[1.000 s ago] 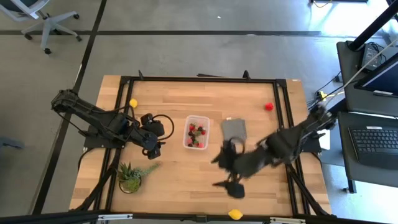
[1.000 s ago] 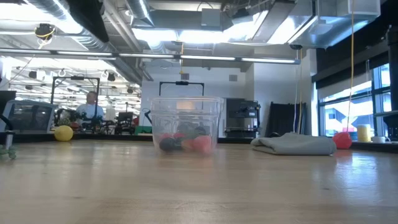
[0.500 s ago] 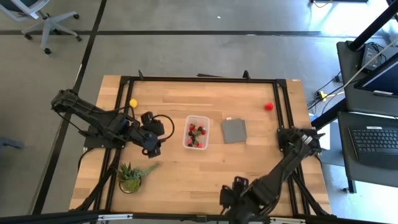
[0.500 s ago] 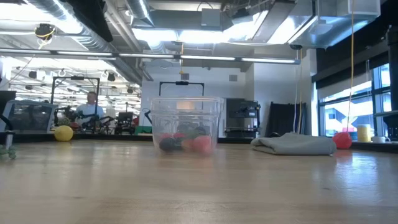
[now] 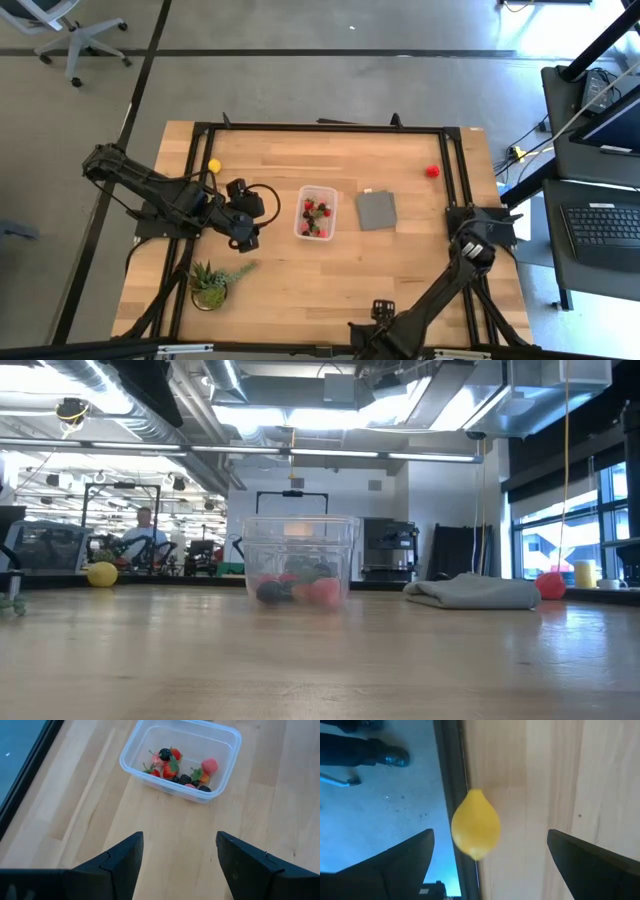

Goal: Pick and placing Produce into tupperware
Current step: Put the lemon into the transparent bin

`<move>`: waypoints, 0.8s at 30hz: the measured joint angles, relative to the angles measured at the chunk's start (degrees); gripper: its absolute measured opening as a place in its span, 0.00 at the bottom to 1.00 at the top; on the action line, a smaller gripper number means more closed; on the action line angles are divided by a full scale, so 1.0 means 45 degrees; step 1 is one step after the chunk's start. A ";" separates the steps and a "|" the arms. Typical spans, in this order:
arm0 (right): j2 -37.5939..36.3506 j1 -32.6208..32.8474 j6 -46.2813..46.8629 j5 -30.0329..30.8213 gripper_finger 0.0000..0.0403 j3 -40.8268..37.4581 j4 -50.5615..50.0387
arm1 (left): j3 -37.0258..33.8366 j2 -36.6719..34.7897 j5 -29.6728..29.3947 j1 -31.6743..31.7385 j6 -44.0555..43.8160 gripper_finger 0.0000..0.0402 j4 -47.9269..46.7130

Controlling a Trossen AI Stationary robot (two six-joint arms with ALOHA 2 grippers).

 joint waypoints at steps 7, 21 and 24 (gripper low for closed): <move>0.0748 -0.0010 0.0051 -0.0327 0.96 0.0000 0.0601 | -0.0001 0.0000 0.0000 0.0000 0.0005 0.60 0.0000; 0.1738 0.0072 -0.0362 -0.0922 0.84 0.0019 0.0527 | -0.0005 0.0000 0.0000 0.0000 0.0005 0.60 -0.0004; 0.1747 0.0058 -0.0386 -0.0921 0.74 0.0019 0.0519 | -0.0005 0.0000 0.0000 0.0000 0.0010 0.60 -0.0003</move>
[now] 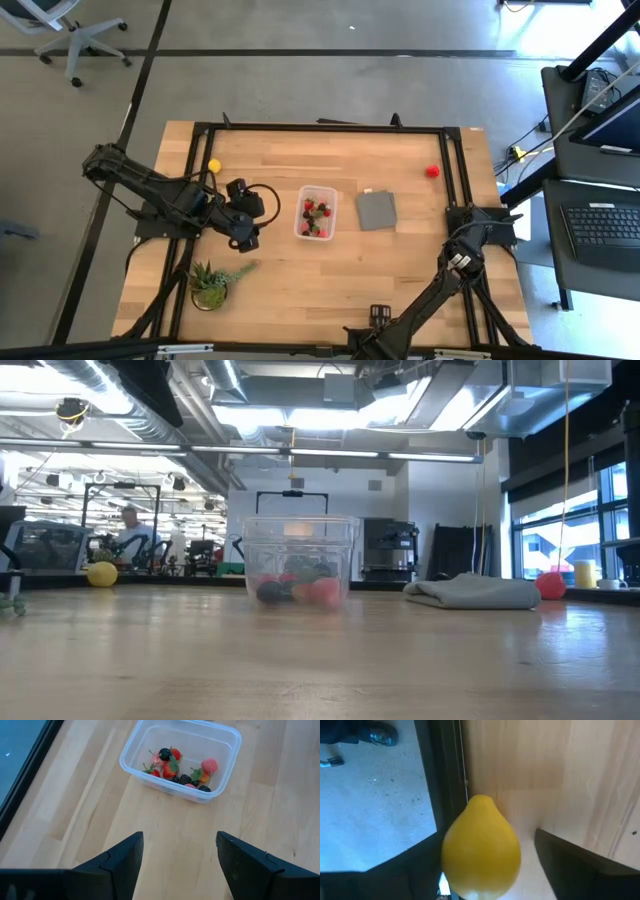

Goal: Pick and placing Produce into tupperware
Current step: Put the lemon into the transparent bin

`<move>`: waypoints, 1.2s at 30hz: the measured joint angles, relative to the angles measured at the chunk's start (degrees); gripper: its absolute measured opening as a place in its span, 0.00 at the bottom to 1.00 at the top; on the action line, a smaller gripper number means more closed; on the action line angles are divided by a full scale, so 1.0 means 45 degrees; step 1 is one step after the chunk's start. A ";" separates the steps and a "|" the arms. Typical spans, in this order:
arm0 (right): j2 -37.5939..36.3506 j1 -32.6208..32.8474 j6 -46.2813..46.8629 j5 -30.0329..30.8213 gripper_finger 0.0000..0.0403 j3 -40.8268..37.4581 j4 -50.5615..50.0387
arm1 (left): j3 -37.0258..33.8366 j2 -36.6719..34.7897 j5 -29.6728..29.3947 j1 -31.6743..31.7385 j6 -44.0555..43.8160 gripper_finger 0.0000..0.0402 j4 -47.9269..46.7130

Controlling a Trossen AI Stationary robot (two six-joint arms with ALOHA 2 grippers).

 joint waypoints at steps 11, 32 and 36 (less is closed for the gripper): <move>0.0019 0.0010 -0.0335 0.0029 0.51 -0.0005 0.0024 | 0.0000 0.0000 0.0003 0.0000 -0.0005 0.60 0.0003; -0.4360 -0.4598 -0.1397 0.3075 0.51 -0.0039 -0.2881 | 0.0000 0.0000 0.0058 -0.0010 -0.0210 0.60 0.0189; -0.4668 -0.6114 -0.2568 0.3402 0.51 -0.0039 -0.1872 | 0.0000 0.0000 0.0063 -0.0010 -0.0372 0.60 0.0212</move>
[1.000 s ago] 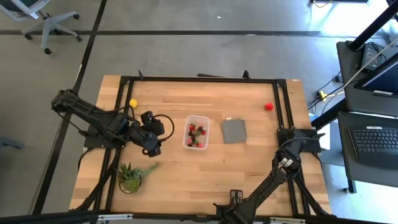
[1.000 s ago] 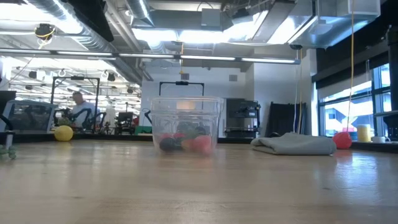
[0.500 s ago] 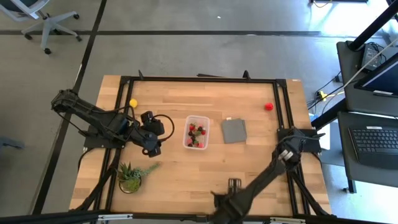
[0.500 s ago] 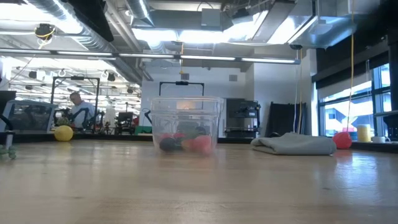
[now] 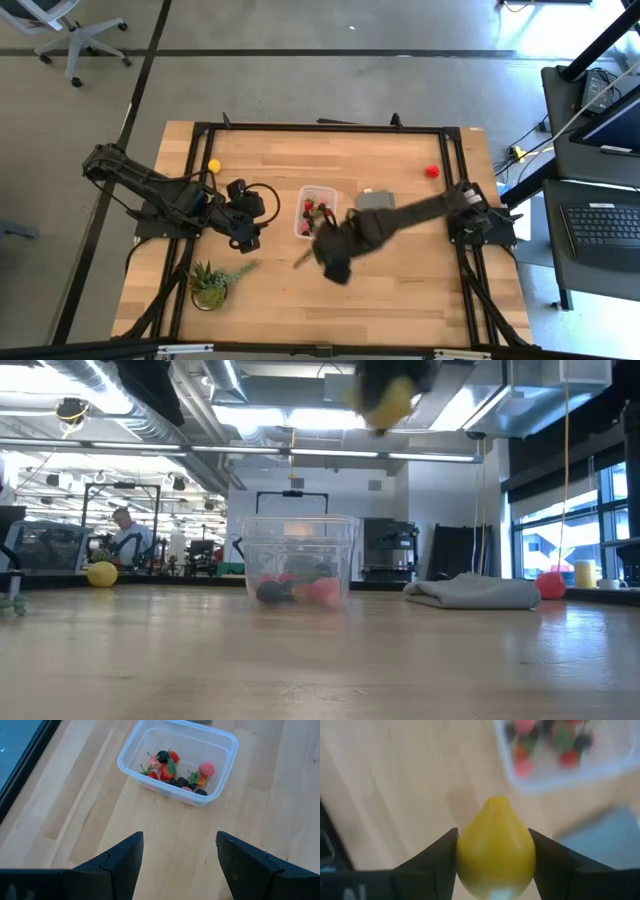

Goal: Pick and placing Produce into tupperware
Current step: Put the lemon into the transparent bin, then put the strawberry into the transparent bin

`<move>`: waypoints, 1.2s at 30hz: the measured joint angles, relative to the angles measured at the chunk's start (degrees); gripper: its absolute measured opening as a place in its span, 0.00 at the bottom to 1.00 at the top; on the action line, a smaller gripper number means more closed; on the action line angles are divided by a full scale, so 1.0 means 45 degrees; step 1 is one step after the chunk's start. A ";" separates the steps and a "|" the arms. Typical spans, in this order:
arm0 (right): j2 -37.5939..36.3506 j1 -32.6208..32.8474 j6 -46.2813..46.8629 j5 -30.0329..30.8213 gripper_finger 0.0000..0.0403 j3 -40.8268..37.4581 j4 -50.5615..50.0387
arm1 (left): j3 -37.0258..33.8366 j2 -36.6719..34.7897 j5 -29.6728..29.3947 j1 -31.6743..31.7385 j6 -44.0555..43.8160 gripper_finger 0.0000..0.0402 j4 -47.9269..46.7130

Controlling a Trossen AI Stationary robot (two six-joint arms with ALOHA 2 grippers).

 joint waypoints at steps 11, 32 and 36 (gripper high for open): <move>0.2114 -0.3384 -0.4107 0.0019 0.51 0.0000 0.2907 | 0.0000 0.0000 0.0000 0.0000 -0.0342 0.60 -0.0003; 0.1990 -0.4207 -0.5038 -0.0031 0.82 0.0242 0.1002 | 0.0000 0.0000 -0.0049 0.0000 -0.0356 0.60 -0.0450; 0.0566 -0.4388 -0.4766 -0.0017 0.82 0.0345 0.0292 | 0.0000 -0.0005 -0.0049 0.0000 -0.0386 0.60 -0.0453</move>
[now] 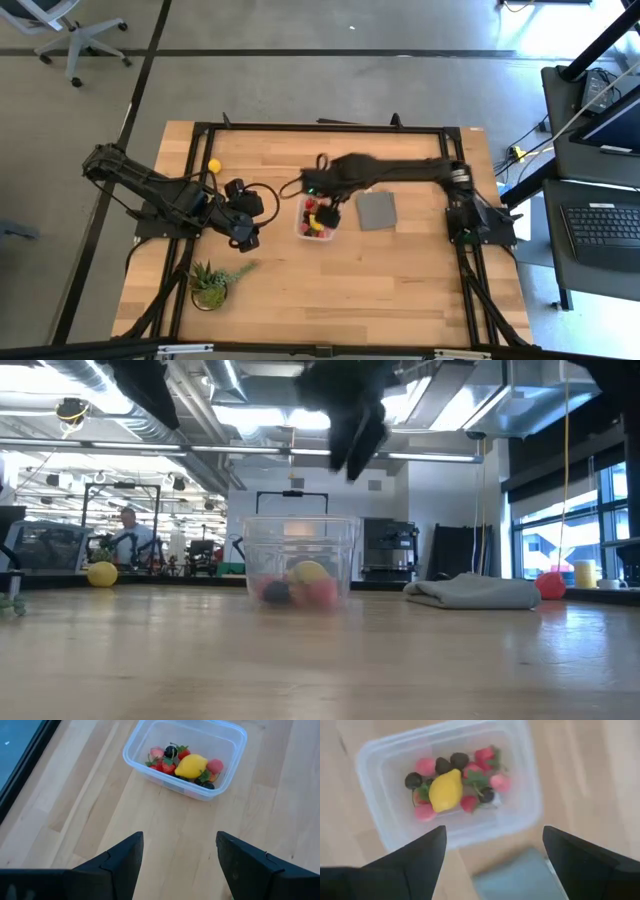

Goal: Pick and placing Produce into tupperware
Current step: Put the strawberry into the transparent bin

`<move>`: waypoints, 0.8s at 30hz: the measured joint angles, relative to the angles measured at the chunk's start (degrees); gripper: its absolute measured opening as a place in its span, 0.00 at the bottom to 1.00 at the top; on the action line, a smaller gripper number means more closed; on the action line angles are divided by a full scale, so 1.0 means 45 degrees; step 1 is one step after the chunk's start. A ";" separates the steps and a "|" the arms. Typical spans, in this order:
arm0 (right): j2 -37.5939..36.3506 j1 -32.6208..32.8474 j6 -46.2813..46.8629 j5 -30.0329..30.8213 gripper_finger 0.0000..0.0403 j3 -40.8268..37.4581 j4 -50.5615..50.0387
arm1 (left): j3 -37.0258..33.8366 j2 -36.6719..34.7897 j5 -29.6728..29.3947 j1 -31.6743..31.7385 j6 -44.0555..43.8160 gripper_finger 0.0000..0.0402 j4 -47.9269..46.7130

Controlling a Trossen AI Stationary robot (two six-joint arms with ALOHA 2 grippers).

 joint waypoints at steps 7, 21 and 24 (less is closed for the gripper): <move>-0.3299 -0.0939 0.2018 0.2362 0.82 -0.0063 -0.3214 | 0.0000 0.0000 -0.0010 0.0003 -0.0098 0.60 0.0076; -0.9557 -0.5919 0.6084 0.2923 0.83 -0.5089 -0.3711 | 0.0000 0.0000 -0.0099 0.0379 -0.1191 0.60 0.0372; -1.0339 -0.6637 0.6483 0.2968 0.83 -0.7344 -0.3569 | 0.0000 0.0000 -0.0107 0.0689 -0.1350 0.60 0.0382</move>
